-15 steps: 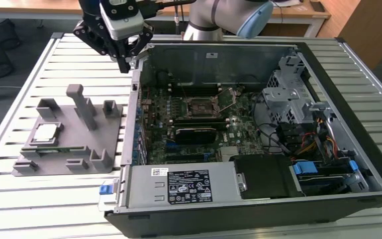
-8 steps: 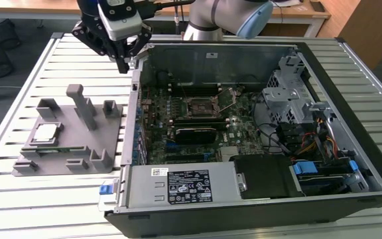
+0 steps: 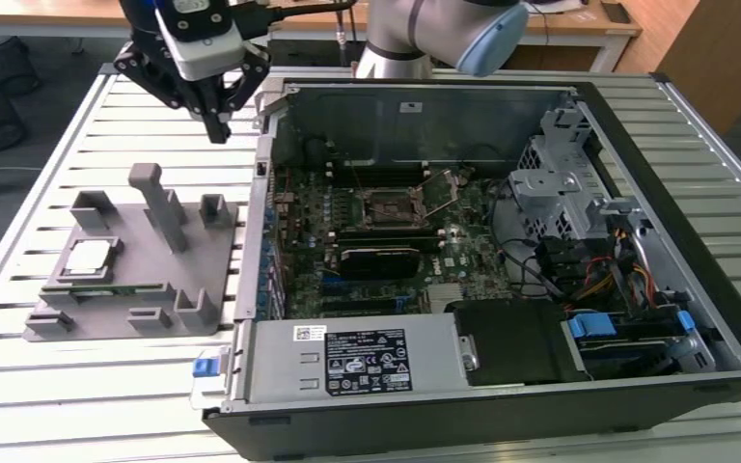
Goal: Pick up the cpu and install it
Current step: 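Reach for the cpu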
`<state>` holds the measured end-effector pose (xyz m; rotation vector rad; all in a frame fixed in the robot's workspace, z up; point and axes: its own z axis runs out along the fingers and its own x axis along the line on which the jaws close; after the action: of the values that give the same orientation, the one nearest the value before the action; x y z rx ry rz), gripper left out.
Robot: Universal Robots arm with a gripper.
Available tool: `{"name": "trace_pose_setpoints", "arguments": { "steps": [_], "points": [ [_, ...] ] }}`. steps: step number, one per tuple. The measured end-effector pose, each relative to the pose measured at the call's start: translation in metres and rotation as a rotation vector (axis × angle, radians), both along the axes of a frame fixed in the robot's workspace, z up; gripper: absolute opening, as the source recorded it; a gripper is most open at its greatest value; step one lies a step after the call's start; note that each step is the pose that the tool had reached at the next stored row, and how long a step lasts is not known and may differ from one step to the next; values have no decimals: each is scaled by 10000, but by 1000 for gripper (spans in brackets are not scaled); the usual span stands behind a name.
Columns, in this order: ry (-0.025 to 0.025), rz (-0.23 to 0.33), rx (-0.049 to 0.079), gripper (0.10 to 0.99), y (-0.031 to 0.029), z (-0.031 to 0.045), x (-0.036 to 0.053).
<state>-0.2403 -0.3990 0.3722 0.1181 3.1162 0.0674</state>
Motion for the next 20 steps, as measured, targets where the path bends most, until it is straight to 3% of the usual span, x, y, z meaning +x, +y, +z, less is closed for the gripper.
{"name": "trace_pose_setpoints", "arguments": {
  "steps": [5, 20],
  "points": [
    [10, 0, 0, 106, 0, -8, -169],
    [53, -1, 0, 106, 0, -33, -512]
  ]
}}
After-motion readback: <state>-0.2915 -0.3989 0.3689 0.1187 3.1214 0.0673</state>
